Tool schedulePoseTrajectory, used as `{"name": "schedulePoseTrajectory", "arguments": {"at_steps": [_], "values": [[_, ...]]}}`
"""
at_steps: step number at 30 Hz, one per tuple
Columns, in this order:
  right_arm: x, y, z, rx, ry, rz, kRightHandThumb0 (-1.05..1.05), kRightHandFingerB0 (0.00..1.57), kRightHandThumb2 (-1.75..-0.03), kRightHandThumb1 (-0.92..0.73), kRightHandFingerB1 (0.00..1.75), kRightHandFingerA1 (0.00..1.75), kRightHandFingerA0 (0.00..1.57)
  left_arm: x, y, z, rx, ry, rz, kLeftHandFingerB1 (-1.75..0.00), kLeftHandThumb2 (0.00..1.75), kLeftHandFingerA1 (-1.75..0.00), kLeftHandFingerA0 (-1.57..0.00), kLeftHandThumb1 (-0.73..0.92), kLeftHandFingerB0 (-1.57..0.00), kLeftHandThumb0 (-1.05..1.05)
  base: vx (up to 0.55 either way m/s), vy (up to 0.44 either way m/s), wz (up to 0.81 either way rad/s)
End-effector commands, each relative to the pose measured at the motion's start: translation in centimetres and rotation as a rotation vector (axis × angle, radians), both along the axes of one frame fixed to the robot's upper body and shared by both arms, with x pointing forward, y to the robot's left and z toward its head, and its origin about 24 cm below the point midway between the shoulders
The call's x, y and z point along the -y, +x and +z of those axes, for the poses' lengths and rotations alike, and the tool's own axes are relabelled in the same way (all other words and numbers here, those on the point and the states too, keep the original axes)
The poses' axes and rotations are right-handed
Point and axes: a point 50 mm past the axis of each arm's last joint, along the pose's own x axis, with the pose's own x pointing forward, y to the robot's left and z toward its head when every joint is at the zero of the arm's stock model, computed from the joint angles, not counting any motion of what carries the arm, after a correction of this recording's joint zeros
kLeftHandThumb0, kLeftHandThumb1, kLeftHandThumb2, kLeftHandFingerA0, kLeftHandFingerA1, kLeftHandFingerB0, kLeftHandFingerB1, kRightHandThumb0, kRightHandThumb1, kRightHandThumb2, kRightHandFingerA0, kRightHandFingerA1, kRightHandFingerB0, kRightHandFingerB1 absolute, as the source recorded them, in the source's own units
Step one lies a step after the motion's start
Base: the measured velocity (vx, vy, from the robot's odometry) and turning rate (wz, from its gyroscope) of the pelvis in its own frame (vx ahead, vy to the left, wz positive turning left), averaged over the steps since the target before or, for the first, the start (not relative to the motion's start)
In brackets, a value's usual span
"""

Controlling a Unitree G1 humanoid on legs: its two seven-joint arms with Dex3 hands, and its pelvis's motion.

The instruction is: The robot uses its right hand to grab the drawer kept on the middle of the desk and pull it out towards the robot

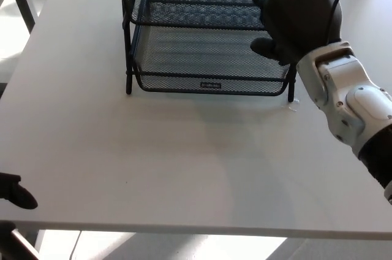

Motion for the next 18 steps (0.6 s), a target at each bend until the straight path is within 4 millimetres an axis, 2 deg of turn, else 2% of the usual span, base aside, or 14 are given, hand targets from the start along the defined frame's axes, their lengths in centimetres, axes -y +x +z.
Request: {"name": "schedulePoseTrajectory", "arguments": {"at_steps": [1, 4, 5, 7, 8, 9, 12, 13, 15, 16, 18], "values": [[0.1, 0.5, 2.0, 0.223, -0.105, 0.082, -0.45, 0.41, -0.59, -0.57, 0.49, 1.33, 0.97, -0.1, 0.3, 0.6, -0.01, 0.049, -0.041, -0.62, 0.57, -0.92, -0.81, 0.56, -0.83, -0.29, 0.0, 0.0, 0.0], [0.6, 0.7, 2.3, 0.222, -0.127, 0.086, -0.41, 0.45, -0.6, -0.59, 0.49, 1.36, 0.92, -0.1, 0.7, 0.9, -0.008, 0.063, -0.041, -0.61, 0.57, -0.9, -0.81, 0.56, -0.83, -0.29, 0.0, 0.0, 0.0], [0.6, 0.7, 2.2, 0.228, -0.128, 0.091, -0.4, 0.57, -0.59, -0.61, 0.5, 1.41, 0.97, -0.1, 0.8, 0.9, -0.004, 0.066, -0.042, -0.6, 0.57, -0.89, -0.82, 0.56, -0.84, -0.3, 0.0, 0.0, 0.0], [0.8, 0.7, 2.0, 0.221, -0.133, 0.105, -0.41, 0.61, -0.61, -0.59, 0.51, 1.47, 0.95, -0.1, 0.8, 0.9, 0.004, 0.064, -0.044, -0.61, 0.57, -0.91, -0.82, 0.55, -0.84, -0.3, 0.0, 0.0, 0.0], [0.9, 0.7, 2.0, 0.223, -0.138, 0.111, -0.43, 0.7, -0.59, -0.6, 0.51, 1.49, 0.94, -0.1, 0.9, 1.1, 0.009, 0.07, -0.056, -0.61, 0.57, -0.91, -0.81, 0.55, -0.83, -0.28, 0.0, 0.0, 0.0], [0.9, 0.7, 1.8, 0.226, -0.164, 0.115, -0.44, 0.86, -0.6, -0.54, 0.51, 1.53, 0.92, -0.1, 0.9, 1.1, 0.01, 0.065, -0.056, -0.61, 0.57, -0.9, -0.81, 0.55, -0.83, -0.28, 0.0, 0.0, 0.0], [0.9, 0.6, 1.5, 0.238, -0.147, 0.132, -0.45, 0.93, -0.56, -0.53, 0.57, 1.55, 0.92, -0.1, 1.0, 1.3, 0.007, 0.067, -0.056, -0.61, 0.56, -0.89, -0.8, 0.57, -0.82, -0.28, 0.0, 0.0, 0.0], [1.0, 0.6, 1.5, 0.245, -0.145, 0.141, -0.44, 0.95, -0.6, -0.5, 0.58, 1.57, 0.91, -0.1, 1.1, 1.4, 0.01, 0.067, -0.057, -0.61, 0.57, -0.89, -0.81, 0.56, -0.83, -0.28, 0.0, 0.0, 0.0], [1.0, 0.6, 1.4, 0.259, -0.152, 0.14, -0.45, 0.95, -0.56, -0.53, 0.64, 1.57, 0.91, -0.1, 1.2, 1.5, 0.006, 0.068, -0.052, -0.6, 0.57, -0.89, -0.81, 0.56, -0.83, -0.29, 0.0, 0.0, 0.0], [1.0, 0.6, 1.5, 0.26, -0.156, 0.14, -0.42, 0.94, -0.56, -0.55, 0.72, 1.56, 0.89, -0.1, 1.4, 1.6, 0.013, 0.071, -0.057, -0.61, 0.57, -0.9, -0.82, 0.56, -0.84, -0.29, 0.0, 0.0, 0.0], [1.1, 0.6, 1.4, 0.257, -0.163, 0.144, -0.42, 0.94, -0.56, -0.55, 0.72, 1.56, 0.89, -0.1, 1.4, 1.7, 0.021, 0.073, -0.064, -0.61, 0.57, -0.9, -0.82, 0.56, -0.84, -0.29, 0.0, 0.0, 0.0]]}}
